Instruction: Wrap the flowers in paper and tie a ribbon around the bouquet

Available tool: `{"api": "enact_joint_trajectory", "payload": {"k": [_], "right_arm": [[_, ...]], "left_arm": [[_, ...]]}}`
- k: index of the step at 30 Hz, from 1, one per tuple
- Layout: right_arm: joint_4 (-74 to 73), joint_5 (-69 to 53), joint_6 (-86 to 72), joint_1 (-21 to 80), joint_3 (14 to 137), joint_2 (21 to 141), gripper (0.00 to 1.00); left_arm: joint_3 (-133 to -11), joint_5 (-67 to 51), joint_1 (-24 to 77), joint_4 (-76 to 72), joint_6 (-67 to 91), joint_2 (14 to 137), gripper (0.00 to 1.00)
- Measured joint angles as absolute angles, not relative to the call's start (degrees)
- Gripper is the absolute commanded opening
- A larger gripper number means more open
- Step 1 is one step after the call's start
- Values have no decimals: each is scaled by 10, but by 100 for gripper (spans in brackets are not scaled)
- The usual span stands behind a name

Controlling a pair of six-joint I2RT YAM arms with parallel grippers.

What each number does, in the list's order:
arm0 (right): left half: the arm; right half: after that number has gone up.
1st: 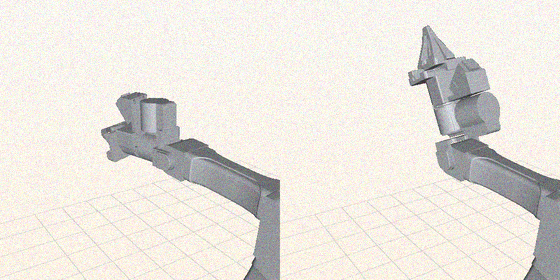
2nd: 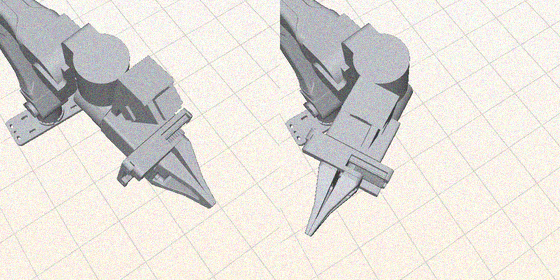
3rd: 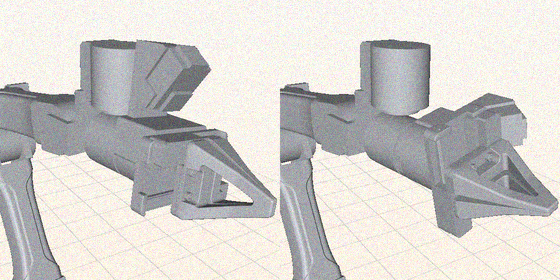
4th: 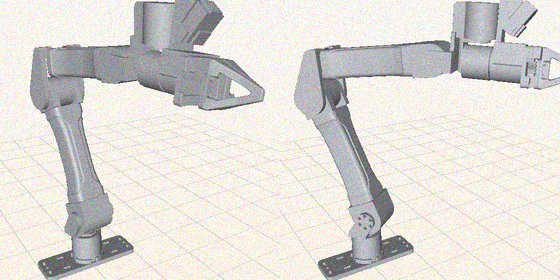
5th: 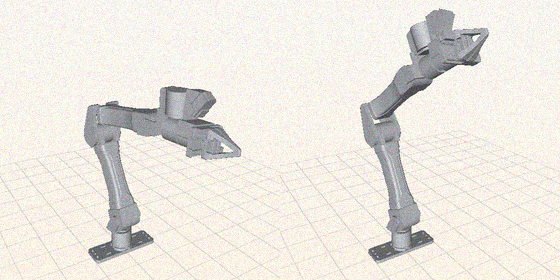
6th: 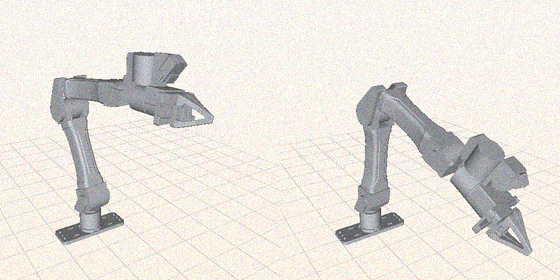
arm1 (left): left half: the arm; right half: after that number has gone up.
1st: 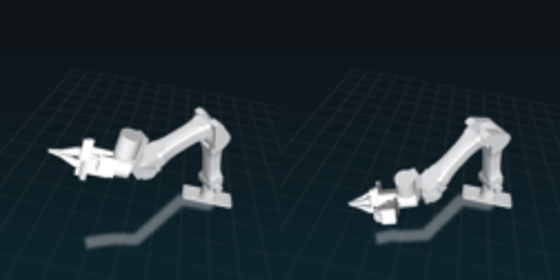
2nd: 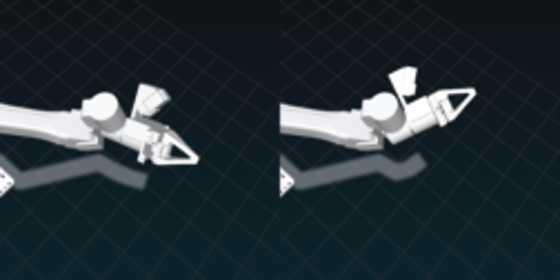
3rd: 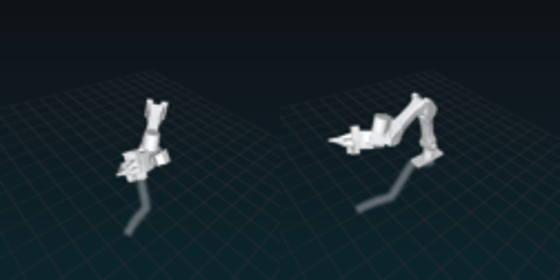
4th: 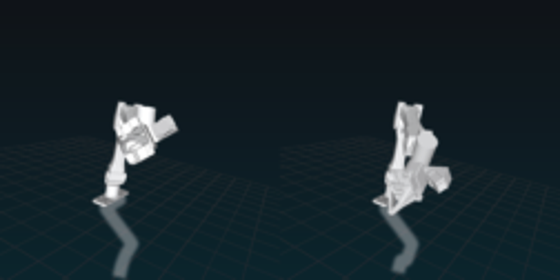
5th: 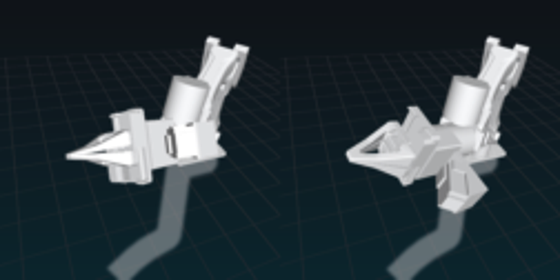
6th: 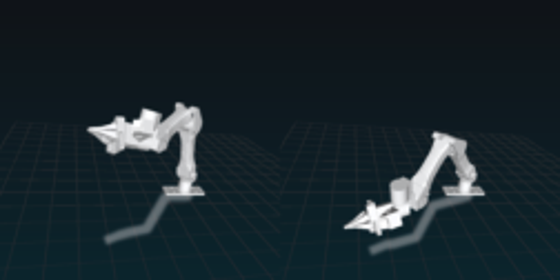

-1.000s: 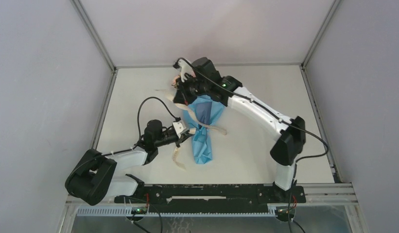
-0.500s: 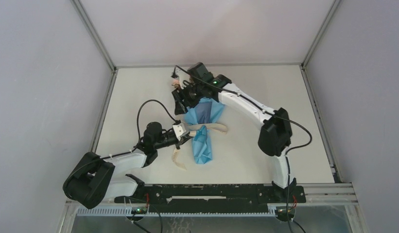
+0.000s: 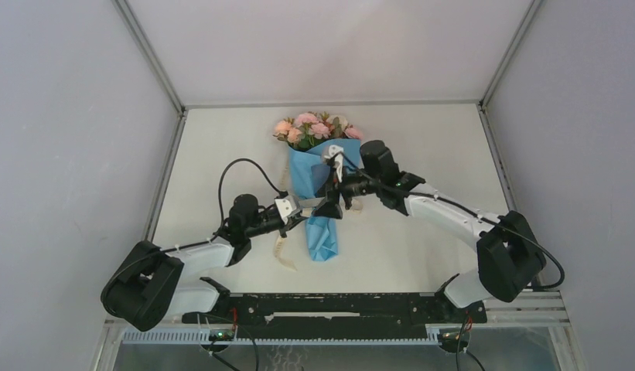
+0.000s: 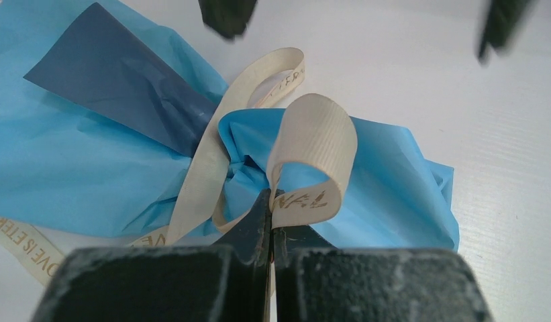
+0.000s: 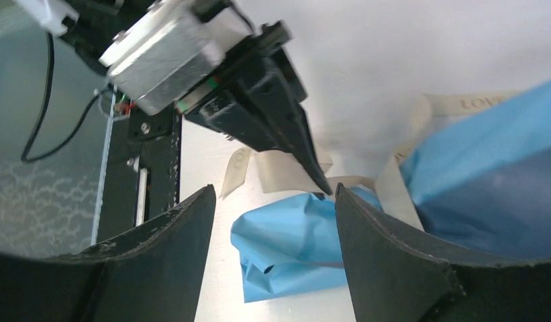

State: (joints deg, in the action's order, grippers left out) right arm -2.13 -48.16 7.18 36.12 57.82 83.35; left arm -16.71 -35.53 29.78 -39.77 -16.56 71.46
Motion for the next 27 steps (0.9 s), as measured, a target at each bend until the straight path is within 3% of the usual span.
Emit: {"api": "enact_joint_trajectory", "payload": {"k": [9,15,17,20,21,22,23,24,27], "right_arm": [[23,-479,139,392,570,884,73],[17,-477,161,405,580,924,65],[12,-478,165,411,583,930,52],[7,-482,170,414,587,933,8],[7,-485,165,415,588,933,0],[7,-487,167,415,588,933,0],[6,-488,165,416,589,933,0],[5,-488,164,416,590,933,0],[2,-486,162,413,590,933,0]], "left_arm": [[-168,-351,298,-396,-170,720,0],[-168,-350,298,-393,-170,726,0],[-168,-350,298,-392,-170,728,0],[-168,-351,298,-390,-171,730,0],[-168,-351,298,-388,-171,731,0],[-168,-351,298,-387,-171,732,0],[-169,-351,298,-386,-171,732,2],[-170,-352,298,-384,-172,732,11],[-181,-357,298,-362,-188,731,44]]}}
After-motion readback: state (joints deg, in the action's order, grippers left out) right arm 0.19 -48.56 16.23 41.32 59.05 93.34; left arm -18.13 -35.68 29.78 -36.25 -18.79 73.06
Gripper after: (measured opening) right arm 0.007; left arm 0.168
